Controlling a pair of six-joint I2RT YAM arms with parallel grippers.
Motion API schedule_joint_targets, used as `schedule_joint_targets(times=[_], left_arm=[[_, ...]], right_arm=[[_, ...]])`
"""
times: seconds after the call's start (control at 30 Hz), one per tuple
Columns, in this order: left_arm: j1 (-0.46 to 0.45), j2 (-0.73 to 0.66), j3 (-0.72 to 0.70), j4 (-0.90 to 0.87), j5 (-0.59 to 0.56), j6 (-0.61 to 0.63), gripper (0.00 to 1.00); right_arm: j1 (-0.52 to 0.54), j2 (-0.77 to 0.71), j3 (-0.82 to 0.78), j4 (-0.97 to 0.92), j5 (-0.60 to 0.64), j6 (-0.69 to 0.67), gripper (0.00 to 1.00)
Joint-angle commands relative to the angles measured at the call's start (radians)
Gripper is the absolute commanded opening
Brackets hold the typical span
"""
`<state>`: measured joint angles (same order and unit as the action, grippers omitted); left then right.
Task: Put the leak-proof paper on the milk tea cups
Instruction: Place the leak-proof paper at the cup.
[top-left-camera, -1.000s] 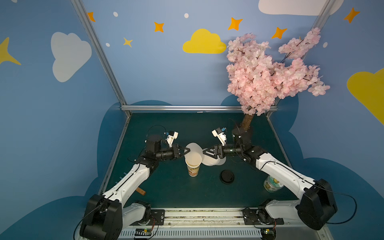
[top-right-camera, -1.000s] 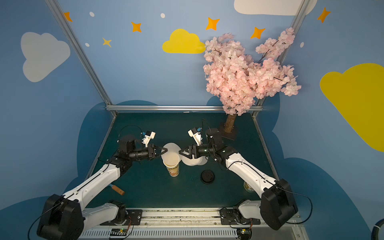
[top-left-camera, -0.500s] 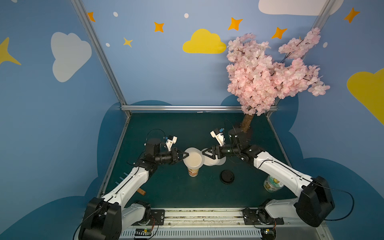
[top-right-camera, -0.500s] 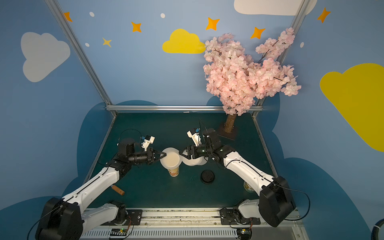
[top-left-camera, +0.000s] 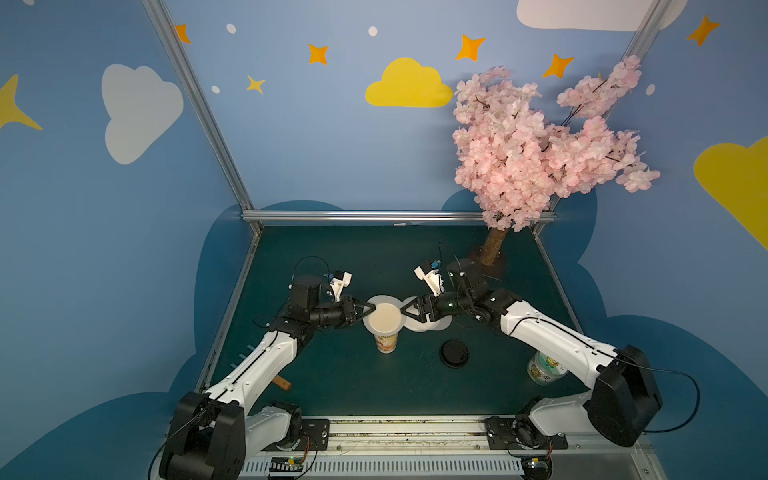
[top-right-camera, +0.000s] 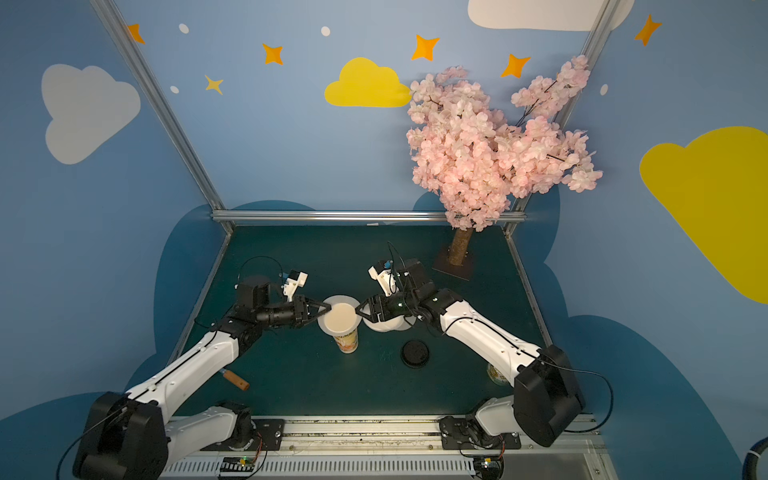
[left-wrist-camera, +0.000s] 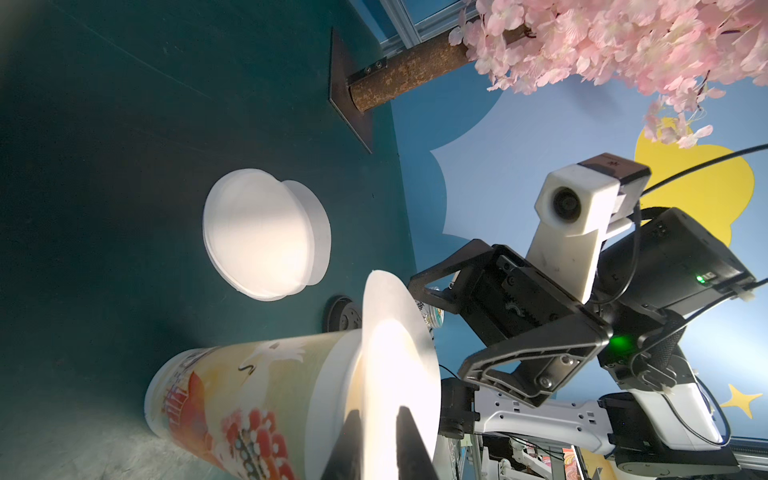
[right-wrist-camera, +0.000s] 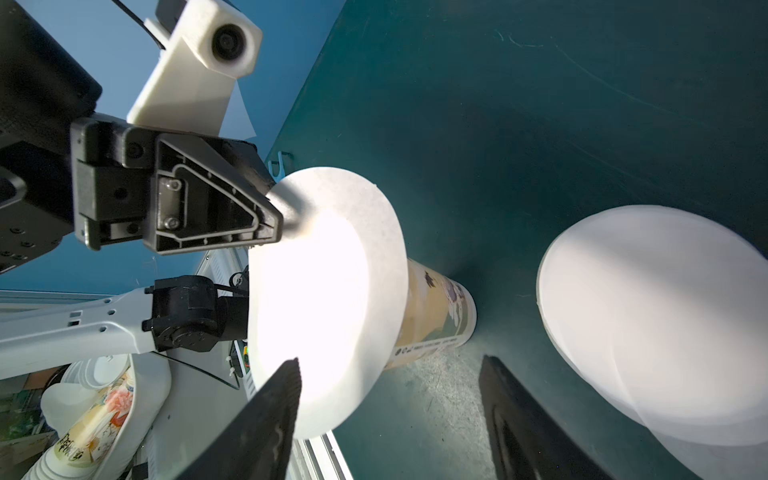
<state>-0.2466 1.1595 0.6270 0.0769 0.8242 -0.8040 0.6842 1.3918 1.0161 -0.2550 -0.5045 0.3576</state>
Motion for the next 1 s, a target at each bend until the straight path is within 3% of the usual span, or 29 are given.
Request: schedule_joint_targets(times=[0.0,0.17,0.43,0.63,0.97], left_arm=[[0.003,0.008,0.011,-0.032,0.008,0.029,0.23],[0.003,-0.013,0.001,-0.023,0.03,0.03,0.17],[0.003,-0.065,-0.018,-0.044,0.004,0.028,0.44],[0.003,-0.077,-0.024,-0.046,-0.007,0.027,0.51],[0.003,-0.037,0.011,-0.008,0.008,0.011,0.53]], right_arm=[[0.006,-0.02,0.022,-0.021,0.02,-0.018,0.7],[0.012,-0.028,0.022,-0.021,0.013,-0.02,0.7],[0.025,-0.021,0.018,-0.023,0.007,-0.013,0.69],[0.026,-0.028,0.016,-0.026,0.019,-0.013,0.69],[0.026,-0.025,0.024,-0.03,0.034,-0.012,0.69]])
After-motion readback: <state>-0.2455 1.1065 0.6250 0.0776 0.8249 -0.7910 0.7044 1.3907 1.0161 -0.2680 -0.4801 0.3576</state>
